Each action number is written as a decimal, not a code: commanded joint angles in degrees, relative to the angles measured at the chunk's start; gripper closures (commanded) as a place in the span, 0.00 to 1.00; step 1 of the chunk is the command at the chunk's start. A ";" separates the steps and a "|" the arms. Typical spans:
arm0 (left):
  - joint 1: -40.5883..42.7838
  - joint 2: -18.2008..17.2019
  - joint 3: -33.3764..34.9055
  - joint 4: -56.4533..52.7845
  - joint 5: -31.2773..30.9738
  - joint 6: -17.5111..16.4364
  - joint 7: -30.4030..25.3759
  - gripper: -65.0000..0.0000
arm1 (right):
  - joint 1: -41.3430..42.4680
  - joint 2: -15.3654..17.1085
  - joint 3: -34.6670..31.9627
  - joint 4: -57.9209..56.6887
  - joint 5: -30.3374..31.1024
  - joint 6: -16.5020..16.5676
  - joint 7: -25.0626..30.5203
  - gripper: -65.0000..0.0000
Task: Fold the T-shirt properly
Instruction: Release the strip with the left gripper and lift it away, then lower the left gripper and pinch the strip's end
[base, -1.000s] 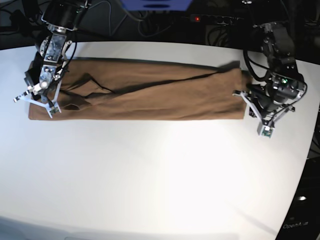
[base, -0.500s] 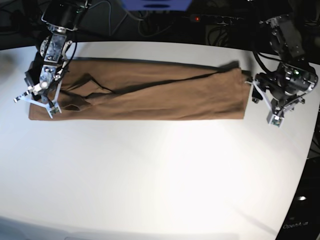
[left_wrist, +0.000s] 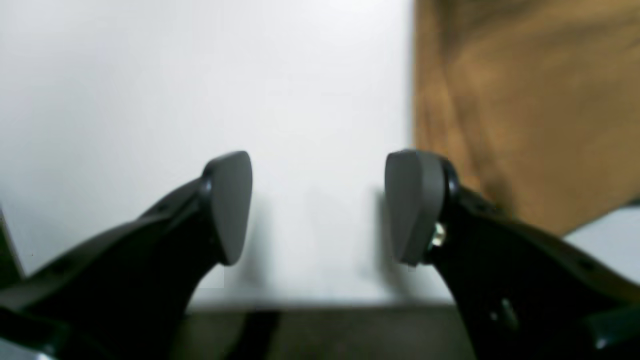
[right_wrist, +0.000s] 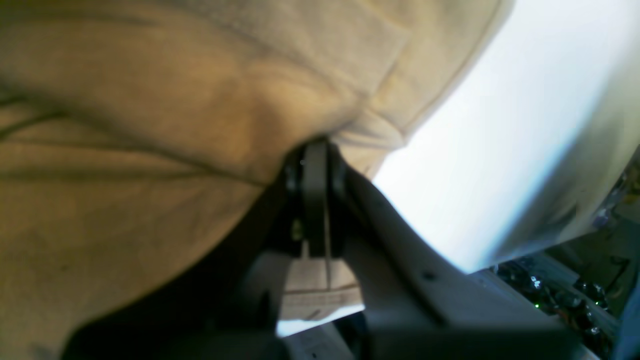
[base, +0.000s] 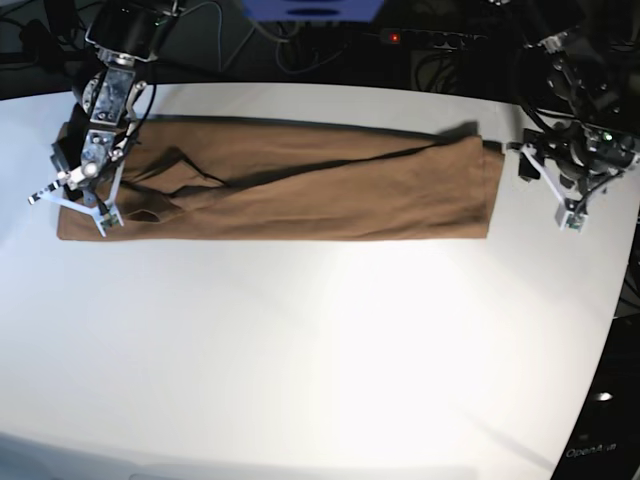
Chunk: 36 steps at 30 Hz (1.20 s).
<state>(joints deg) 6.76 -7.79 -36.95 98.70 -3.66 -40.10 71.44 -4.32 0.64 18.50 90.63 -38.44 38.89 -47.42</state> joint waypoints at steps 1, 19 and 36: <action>-1.80 -0.52 -1.51 0.87 -0.43 0.10 0.16 0.37 | -0.21 -0.34 -0.17 0.14 1.73 1.11 -0.01 1.00; -6.37 -0.52 -7.23 0.69 -0.43 0.10 8.56 0.37 | -0.30 -1.30 -0.79 0.14 1.73 1.11 -0.01 1.00; -10.68 0.45 1.83 -9.42 -10.98 0.10 8.56 0.36 | -1.00 -1.30 -0.52 -5.05 1.56 1.11 3.95 1.00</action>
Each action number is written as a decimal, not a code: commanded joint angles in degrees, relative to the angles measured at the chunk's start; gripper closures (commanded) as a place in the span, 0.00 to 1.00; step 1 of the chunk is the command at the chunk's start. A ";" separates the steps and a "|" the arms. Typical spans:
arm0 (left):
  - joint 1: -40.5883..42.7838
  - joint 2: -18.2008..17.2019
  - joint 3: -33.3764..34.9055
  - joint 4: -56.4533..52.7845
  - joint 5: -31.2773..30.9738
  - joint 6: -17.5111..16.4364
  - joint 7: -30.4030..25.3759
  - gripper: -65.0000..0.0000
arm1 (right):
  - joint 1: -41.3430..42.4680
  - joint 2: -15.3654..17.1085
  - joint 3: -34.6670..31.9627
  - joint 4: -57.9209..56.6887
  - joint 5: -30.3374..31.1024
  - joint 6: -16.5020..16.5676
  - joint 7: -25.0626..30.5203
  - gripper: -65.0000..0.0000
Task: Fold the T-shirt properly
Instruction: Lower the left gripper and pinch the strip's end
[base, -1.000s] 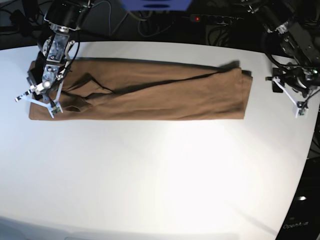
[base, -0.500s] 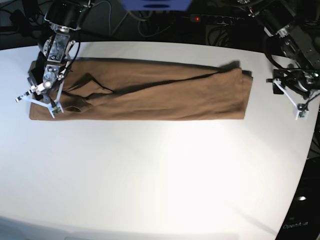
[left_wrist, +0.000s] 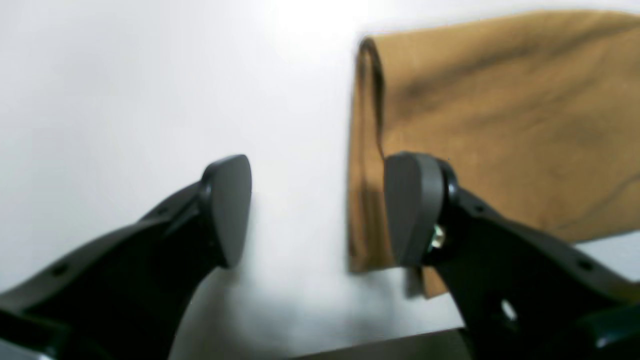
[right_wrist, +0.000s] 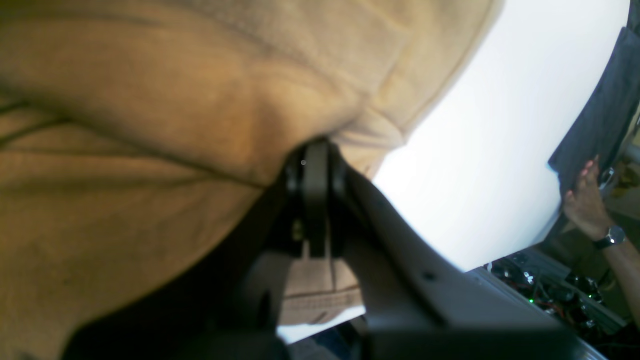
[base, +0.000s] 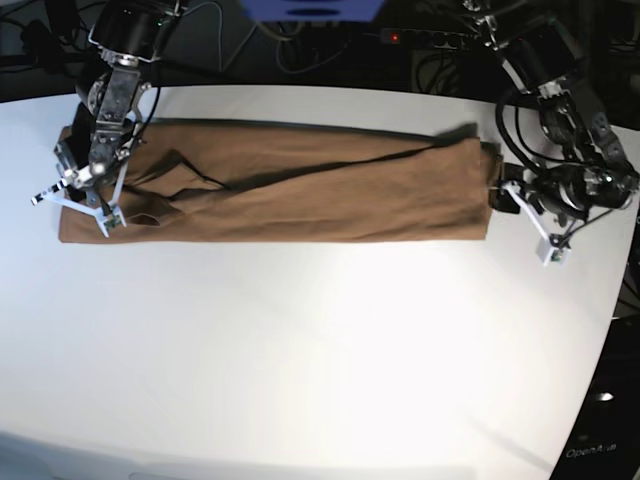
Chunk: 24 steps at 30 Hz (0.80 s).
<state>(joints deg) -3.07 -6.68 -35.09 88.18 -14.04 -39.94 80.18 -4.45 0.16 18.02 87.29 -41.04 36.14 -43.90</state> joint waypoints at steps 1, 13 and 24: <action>-1.02 -0.75 -0.03 -1.28 -0.68 -0.06 -0.93 0.36 | -0.87 -0.82 -0.04 -1.70 4.07 3.86 0.43 1.00; -1.10 -0.49 0.06 -10.42 -0.77 -0.06 -6.56 0.36 | -0.87 -0.82 -0.22 -1.97 4.07 3.86 0.43 1.00; -1.10 -0.58 0.06 -10.07 -4.46 -0.06 -0.18 0.36 | -0.52 -0.91 -0.22 -1.97 4.07 3.86 0.43 1.00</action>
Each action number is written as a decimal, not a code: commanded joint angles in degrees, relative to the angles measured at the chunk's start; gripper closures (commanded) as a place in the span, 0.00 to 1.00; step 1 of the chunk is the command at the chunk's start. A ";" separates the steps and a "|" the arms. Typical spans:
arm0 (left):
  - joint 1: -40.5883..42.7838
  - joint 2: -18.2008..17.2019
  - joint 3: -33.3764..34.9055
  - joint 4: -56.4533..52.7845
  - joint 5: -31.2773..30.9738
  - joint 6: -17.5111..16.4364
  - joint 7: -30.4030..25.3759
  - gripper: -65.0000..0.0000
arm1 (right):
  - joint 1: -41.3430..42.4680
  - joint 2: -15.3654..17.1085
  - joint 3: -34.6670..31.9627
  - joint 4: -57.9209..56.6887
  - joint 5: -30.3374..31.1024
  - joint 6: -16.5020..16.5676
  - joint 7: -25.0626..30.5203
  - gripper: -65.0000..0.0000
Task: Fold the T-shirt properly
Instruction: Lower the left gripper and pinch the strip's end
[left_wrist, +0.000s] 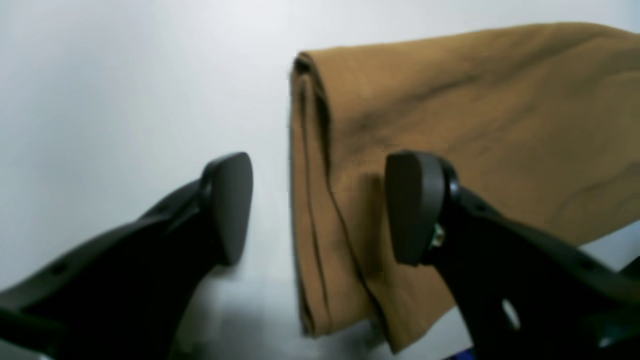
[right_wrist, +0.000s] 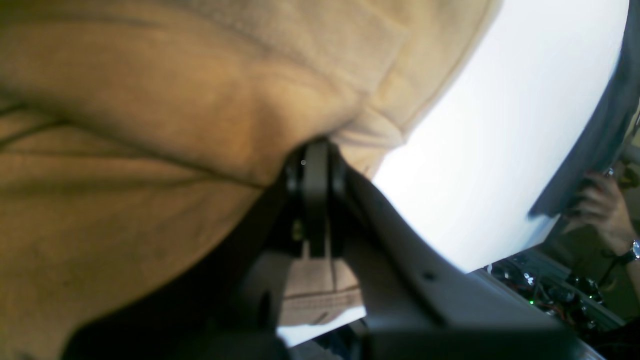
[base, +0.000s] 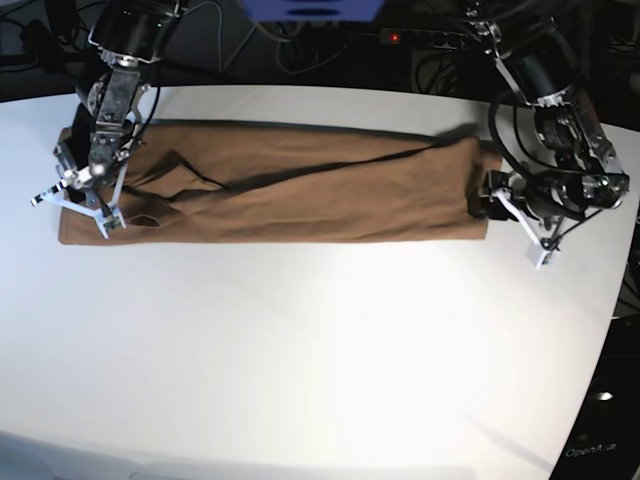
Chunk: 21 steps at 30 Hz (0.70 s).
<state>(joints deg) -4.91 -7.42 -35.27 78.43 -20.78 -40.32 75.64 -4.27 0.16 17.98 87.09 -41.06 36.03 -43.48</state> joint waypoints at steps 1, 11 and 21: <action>0.82 0.08 0.23 -0.32 2.09 0.32 4.36 0.36 | -0.69 -0.91 -0.18 -1.77 4.09 3.97 0.01 1.00; 1.17 2.10 0.32 -0.76 2.45 0.32 4.36 0.36 | -0.69 -1.00 -0.18 -1.77 4.18 3.97 0.01 1.00; 3.02 1.75 0.32 -0.24 2.53 0.32 4.36 0.37 | -0.78 -1.00 -0.18 -1.77 4.27 3.97 -0.08 1.00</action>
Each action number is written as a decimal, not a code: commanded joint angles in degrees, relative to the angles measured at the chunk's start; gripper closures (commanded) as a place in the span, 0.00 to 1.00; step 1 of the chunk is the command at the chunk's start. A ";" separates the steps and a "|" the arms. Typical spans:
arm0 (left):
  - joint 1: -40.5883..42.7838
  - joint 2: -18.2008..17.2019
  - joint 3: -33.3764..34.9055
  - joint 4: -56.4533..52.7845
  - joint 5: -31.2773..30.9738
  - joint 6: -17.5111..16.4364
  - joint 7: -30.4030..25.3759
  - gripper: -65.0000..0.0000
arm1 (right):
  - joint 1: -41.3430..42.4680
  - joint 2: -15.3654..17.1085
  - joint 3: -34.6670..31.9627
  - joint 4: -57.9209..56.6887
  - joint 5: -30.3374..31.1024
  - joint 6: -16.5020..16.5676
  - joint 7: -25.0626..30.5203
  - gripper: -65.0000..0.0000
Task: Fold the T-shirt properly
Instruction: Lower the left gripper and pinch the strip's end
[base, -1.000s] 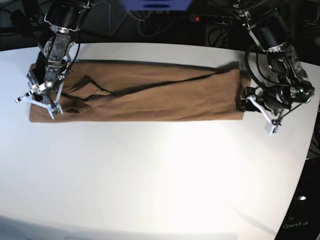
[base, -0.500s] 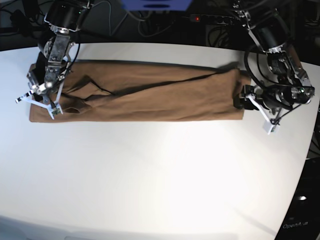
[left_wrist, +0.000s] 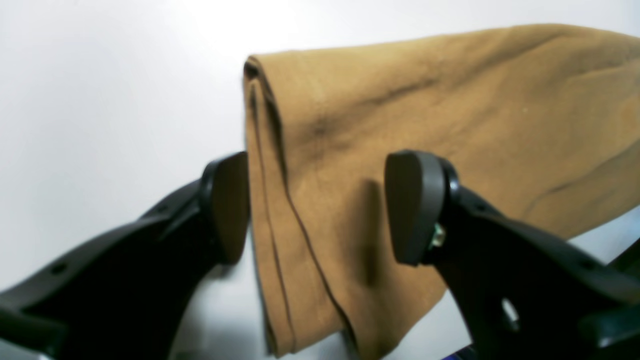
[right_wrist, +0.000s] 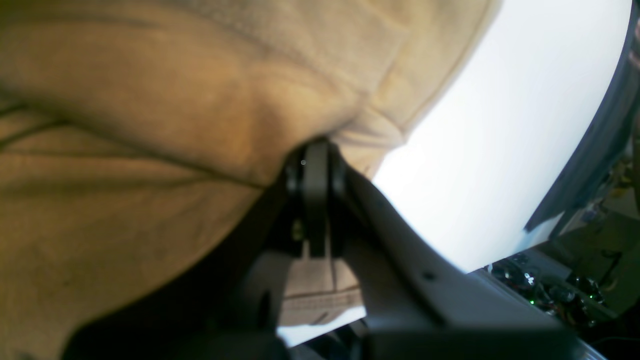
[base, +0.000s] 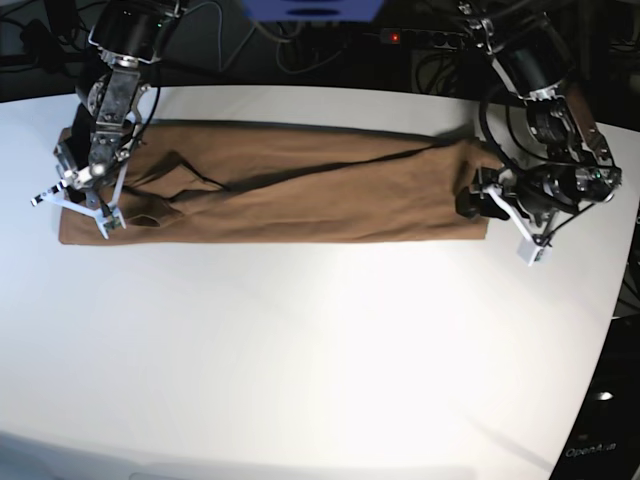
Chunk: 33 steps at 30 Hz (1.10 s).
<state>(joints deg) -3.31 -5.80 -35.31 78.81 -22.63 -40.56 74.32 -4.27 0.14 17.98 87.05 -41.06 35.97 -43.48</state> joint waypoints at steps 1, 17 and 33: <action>1.86 0.13 0.36 -0.61 4.39 0.56 5.68 0.37 | -0.78 -0.98 -0.18 -1.73 4.27 4.03 -0.08 1.00; 2.12 0.75 0.36 -1.22 10.46 0.56 5.68 0.87 | -0.96 -2.12 -0.18 -1.73 4.09 4.03 0.01 1.00; -1.92 6.29 0.45 -0.34 10.46 0.56 5.68 0.94 | -1.05 -2.12 -0.18 -1.73 4.09 4.03 0.01 1.00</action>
<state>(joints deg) -5.74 0.25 -35.29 78.91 -15.92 -40.27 75.92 -4.27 -0.67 17.98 87.05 -41.95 35.66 -43.44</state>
